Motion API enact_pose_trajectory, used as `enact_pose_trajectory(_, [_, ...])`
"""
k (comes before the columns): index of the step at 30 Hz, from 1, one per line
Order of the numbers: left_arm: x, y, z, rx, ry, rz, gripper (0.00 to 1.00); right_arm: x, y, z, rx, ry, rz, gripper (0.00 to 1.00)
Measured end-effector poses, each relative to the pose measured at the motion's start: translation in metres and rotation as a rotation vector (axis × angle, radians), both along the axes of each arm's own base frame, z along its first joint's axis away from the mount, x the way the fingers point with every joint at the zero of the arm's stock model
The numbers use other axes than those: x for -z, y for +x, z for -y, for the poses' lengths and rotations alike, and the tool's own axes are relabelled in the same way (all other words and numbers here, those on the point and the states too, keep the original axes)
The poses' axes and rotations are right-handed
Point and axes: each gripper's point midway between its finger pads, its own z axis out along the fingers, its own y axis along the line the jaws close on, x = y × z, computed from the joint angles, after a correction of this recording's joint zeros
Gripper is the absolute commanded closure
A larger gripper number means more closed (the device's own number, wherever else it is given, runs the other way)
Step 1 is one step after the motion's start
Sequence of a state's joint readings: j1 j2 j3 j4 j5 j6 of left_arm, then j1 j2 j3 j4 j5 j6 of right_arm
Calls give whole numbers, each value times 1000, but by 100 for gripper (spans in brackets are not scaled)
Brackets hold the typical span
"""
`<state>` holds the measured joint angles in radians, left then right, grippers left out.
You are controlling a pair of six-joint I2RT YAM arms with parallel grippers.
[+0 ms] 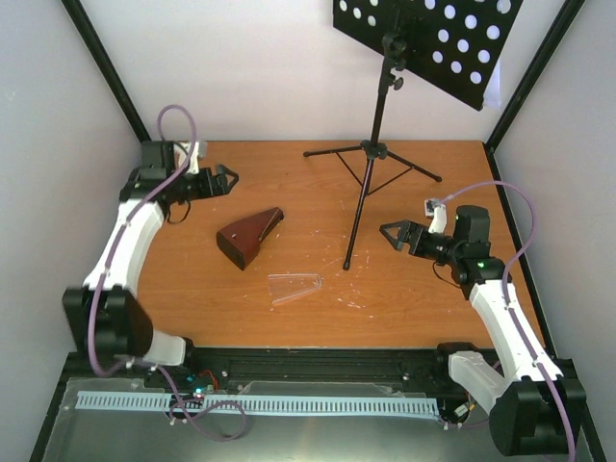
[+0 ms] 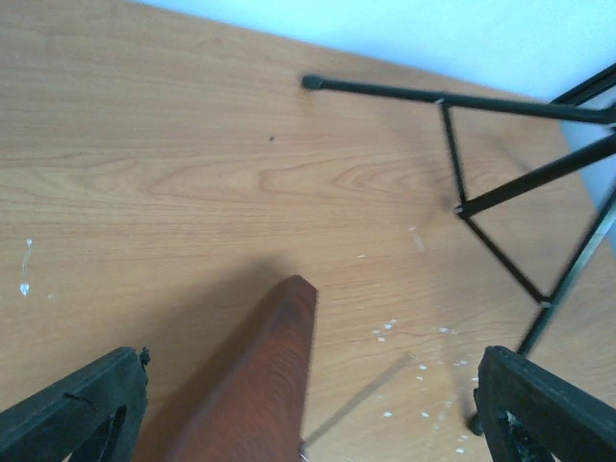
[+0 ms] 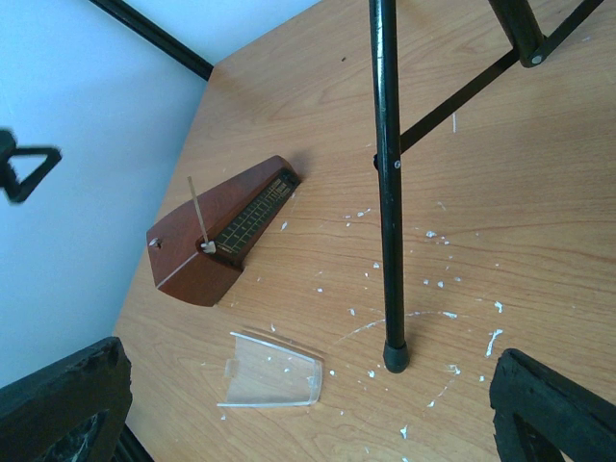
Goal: Pack up the instrument practice props
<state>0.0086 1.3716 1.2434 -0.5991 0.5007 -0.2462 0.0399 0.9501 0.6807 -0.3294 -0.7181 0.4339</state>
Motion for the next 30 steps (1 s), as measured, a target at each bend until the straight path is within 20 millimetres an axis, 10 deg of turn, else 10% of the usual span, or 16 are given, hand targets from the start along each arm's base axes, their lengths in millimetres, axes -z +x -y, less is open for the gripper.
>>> enact_pose_trajectory(4, [55, 38, 3, 38, 42, -122, 2, -3, -5, 0, 0, -3, 7, 0])
enact_pose_trajectory(12, [155, 35, 71, 242, 149, -368, 1, -6, -15, 2, 3, -10, 23, 0])
enact_pose_trajectory(30, [185, 34, 95, 375, 313, -372, 2, 0, -18, 4, 7, -35, 10, 0])
